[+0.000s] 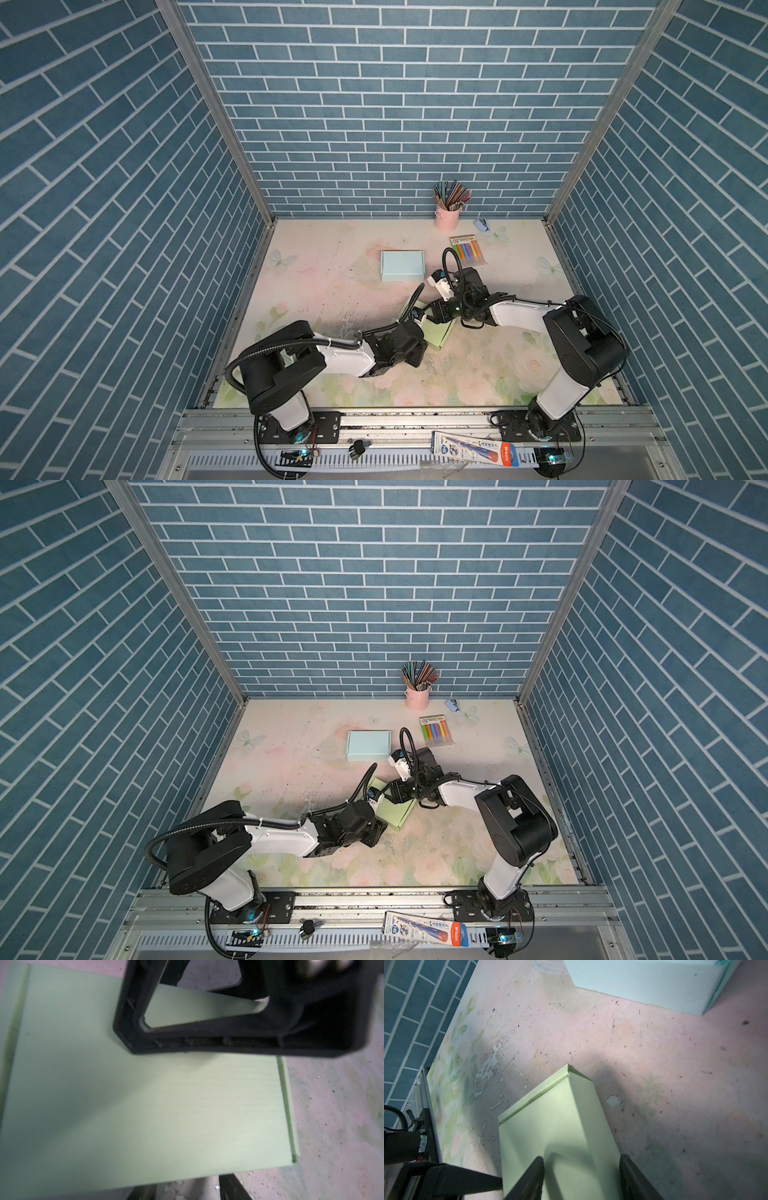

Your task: Fold the paper box

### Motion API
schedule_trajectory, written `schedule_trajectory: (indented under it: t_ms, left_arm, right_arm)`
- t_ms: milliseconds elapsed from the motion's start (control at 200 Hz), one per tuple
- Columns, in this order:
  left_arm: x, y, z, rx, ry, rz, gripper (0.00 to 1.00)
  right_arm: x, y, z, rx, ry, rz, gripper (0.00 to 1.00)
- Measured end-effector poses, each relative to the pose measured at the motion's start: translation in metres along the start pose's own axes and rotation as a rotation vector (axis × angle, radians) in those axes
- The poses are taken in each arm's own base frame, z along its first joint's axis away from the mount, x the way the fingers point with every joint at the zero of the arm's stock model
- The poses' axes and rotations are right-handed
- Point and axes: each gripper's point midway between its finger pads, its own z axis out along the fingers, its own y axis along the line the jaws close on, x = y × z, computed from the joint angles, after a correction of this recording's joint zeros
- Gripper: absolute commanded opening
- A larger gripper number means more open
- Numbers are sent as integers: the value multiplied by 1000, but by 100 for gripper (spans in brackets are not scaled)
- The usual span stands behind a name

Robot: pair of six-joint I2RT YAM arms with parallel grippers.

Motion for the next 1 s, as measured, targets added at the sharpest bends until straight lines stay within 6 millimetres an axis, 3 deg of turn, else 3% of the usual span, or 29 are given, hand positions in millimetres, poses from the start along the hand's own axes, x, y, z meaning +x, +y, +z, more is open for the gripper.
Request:
schedule_trajectory:
  t_ms: [175,345,575,780,905,1000]
  left_arm:
    - [0,0,0,1,1,3,48]
    - [1,2,-1,9,-8,-4,49]
    - [12,11,-14,19,-24,-26,49]
    - [17,16,-27,29,-23,-39,49]
    - [1,26,-38,40,-58,-82,50]
    - [-21,40,-50,44,-114,-124,53]
  right_arm:
    - [-1,0,1,5,-4,-5,59]
    - [-2,-1,1,27,7,-2,66]
    - [-7,-8,-8,70,6,23,70]
    - [-34,-5,-34,121,-70,1,70]
    - [-46,8,-62,135,-135,-24,71]
    - [-41,20,-84,130,-172,-28,72]
